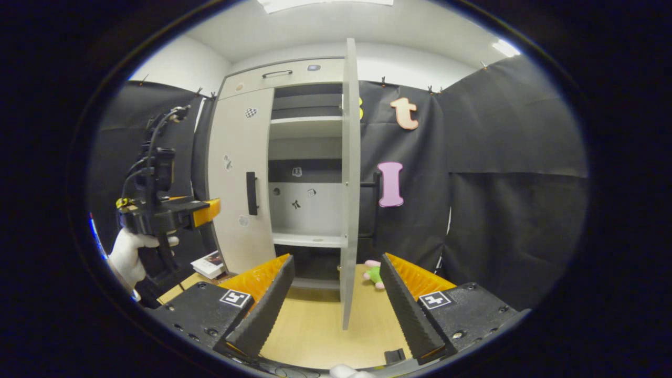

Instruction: Open the right door of the double-door shoe cabinet with the right hand, and open the left door with the left hand.

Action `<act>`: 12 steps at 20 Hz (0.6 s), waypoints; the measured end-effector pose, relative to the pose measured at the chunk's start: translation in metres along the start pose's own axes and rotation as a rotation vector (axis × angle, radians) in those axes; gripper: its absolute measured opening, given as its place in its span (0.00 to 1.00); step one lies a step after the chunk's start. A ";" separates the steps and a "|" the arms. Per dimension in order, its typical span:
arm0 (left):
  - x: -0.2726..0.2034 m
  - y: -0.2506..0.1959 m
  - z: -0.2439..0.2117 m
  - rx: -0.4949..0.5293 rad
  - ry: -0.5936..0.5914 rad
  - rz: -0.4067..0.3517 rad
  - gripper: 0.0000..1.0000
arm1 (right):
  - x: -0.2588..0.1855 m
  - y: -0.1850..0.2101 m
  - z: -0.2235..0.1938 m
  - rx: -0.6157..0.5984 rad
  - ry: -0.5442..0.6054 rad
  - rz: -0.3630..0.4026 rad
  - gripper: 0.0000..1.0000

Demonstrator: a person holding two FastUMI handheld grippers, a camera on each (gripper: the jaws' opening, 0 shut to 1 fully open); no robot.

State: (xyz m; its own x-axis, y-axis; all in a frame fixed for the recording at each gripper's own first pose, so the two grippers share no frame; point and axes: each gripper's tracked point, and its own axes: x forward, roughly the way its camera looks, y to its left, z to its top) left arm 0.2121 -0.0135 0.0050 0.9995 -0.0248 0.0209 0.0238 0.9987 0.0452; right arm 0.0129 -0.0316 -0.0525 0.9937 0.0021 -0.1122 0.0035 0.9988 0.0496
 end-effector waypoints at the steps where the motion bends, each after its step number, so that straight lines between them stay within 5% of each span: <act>1: 0.014 -0.004 0.002 0.027 -0.010 -0.001 0.95 | 0.001 -0.007 0.001 -0.001 -0.002 -0.013 1.00; 4: 0.051 -0.025 -0.002 0.008 0.000 -0.041 0.96 | 0.007 -0.024 0.005 0.001 -0.006 -0.057 1.00; 12: 0.134 -0.021 -0.018 -0.003 0.031 -0.003 0.97 | 0.026 -0.047 0.005 -0.019 0.011 -0.115 1.00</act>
State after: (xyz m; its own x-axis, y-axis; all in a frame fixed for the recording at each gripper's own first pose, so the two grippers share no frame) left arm 0.3462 -0.0370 -0.0113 0.9996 -0.0264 -0.0099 0.0268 0.9988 0.0419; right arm 0.0388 -0.0791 -0.0532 0.9856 -0.1117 -0.1273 0.1147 0.9933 0.0169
